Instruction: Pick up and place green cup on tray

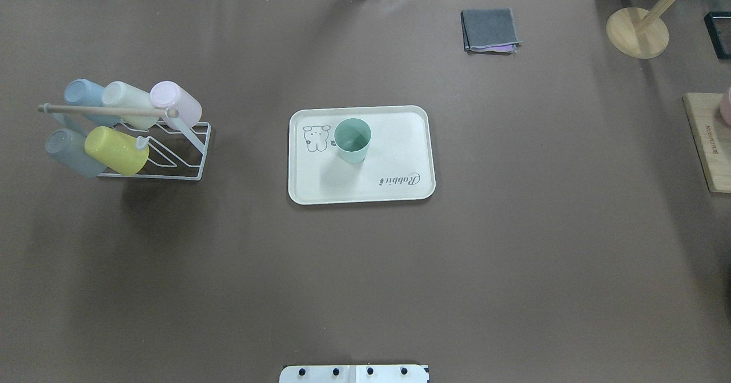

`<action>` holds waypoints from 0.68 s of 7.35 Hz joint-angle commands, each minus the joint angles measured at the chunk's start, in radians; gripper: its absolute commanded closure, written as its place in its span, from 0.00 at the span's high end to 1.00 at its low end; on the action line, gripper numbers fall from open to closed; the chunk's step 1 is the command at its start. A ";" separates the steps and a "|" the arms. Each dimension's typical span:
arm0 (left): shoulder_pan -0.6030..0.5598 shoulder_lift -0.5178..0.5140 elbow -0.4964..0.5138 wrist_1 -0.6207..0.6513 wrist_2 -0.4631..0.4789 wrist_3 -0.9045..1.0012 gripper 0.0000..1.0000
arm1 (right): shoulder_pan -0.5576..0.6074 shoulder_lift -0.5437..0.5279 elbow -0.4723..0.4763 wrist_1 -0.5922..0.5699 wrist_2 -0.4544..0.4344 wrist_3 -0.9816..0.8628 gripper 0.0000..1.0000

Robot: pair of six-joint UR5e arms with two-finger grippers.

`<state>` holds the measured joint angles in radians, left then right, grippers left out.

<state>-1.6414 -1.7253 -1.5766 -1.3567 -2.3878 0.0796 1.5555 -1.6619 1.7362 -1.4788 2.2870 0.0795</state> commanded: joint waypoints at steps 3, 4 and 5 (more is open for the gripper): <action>0.006 0.003 0.012 -0.039 0.006 0.000 0.98 | 0.000 0.001 0.000 0.000 -0.001 0.006 1.00; 0.005 0.003 0.010 -0.038 0.003 -0.001 0.98 | 0.000 0.002 0.000 0.000 0.000 0.006 1.00; 0.005 0.012 0.009 -0.039 0.001 0.000 0.98 | 0.000 0.001 0.000 -0.002 0.000 0.006 1.00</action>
<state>-1.6368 -1.7205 -1.5666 -1.3948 -2.3846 0.0792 1.5555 -1.6607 1.7364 -1.4790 2.2866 0.0857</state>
